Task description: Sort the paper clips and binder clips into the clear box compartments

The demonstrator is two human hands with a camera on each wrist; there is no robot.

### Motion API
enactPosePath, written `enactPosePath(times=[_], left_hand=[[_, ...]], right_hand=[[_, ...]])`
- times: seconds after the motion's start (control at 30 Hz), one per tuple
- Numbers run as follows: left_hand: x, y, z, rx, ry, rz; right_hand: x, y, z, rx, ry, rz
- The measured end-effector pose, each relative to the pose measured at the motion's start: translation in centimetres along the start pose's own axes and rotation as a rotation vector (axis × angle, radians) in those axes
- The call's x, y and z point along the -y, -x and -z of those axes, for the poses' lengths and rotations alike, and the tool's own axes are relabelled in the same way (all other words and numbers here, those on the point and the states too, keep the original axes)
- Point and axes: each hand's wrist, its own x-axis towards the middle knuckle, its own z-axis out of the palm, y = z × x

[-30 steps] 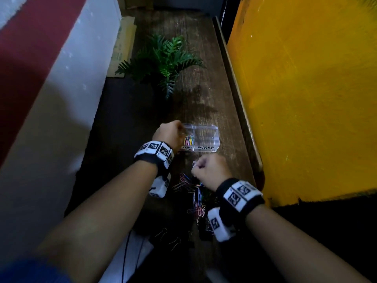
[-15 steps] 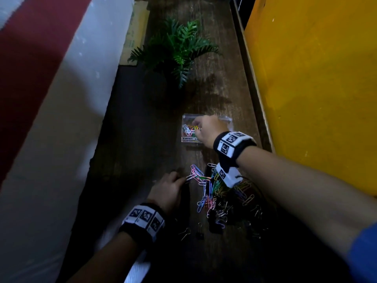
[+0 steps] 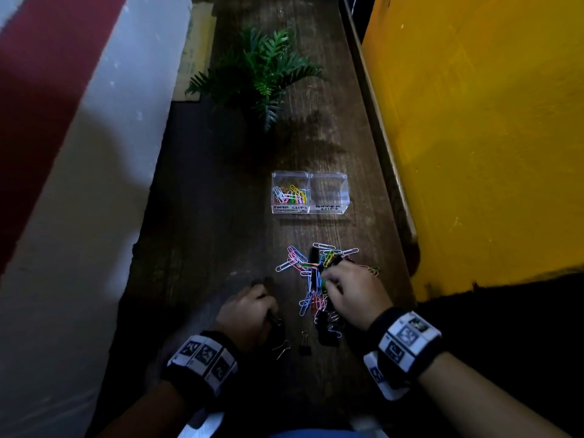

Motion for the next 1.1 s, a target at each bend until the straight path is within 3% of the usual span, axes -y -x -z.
enactPosePath(times=[0.17,0.37,0.6,0.83,1.1], left_hand=[[-2.1,-1.8,1.5,-0.126,-0.053,0.02],[-3.0,-2.2,2.1,-0.077,-0.298,0.04],[-1.3,-0.1,0.9,-0.118,-0.21,0.057],[-1.0,-1.1,1.6,-0.254,-0.109,0.172],[-0.7,-3.6,2.4,-0.166,-0.064,0.336]], right_hand=[[1.9,3.3,-3.6,0.094,0.178,0.131],[3.2,4.7,-5.2,0.197,0.326,0.129],[3.2,6.0,-6.0,0.235,0.281,0.224],[4.4,4.6,-5.4,0.187,0.316,0.161],[7.0,2.8,-4.8,0.263,0.3,0.155]])
